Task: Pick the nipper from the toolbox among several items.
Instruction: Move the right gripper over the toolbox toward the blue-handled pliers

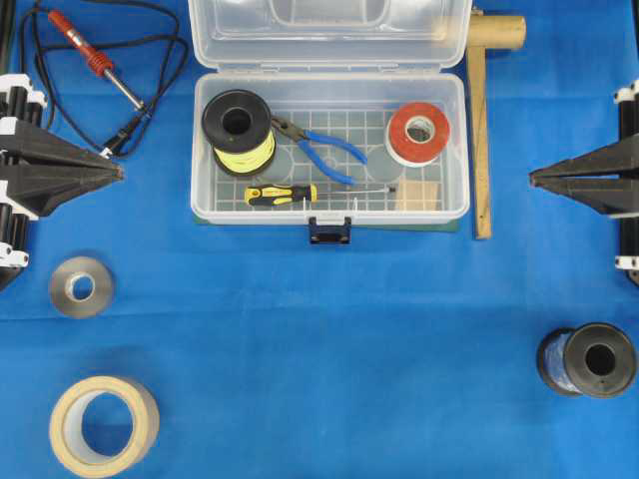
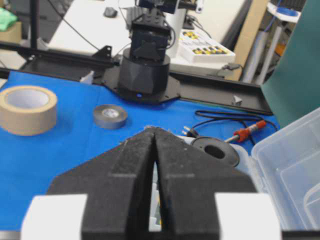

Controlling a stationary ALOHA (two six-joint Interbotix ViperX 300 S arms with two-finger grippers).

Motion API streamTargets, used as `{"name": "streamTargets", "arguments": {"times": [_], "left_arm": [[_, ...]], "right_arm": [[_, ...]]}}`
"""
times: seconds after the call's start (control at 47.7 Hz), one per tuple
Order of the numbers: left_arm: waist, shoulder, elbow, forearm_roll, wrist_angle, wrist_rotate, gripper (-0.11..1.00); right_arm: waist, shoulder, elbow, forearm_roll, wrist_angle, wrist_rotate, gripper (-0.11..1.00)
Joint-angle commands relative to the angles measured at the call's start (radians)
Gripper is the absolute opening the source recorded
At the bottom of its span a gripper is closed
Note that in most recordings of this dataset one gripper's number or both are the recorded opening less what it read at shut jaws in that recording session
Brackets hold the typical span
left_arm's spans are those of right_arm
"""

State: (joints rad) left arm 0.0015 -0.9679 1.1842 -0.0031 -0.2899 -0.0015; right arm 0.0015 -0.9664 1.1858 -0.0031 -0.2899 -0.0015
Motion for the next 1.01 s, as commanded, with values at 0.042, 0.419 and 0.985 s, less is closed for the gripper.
{"name": "streamTargets", "arguments": {"times": [0.042,0.419,0.985], "left_arm": [[-0.006,0.006,-0.02,-0.032,-0.009,-0.003,0.0],[-0.006,0.011,-0.018,-0.035,-0.012,-0.009,0.0],[-0.005,0.017,-0.017,-0.035,-0.009,-0.011,0.0]], "right_arm": [[-0.015,0.029,-0.052,0.003,0.02,0.006,0.0],[-0.164,0.344,-0.365,0.005,0.394,0.009,0.0],[-0.282,0.977,-0.811,-0.034,0.795,-0.028,0.67]]}}
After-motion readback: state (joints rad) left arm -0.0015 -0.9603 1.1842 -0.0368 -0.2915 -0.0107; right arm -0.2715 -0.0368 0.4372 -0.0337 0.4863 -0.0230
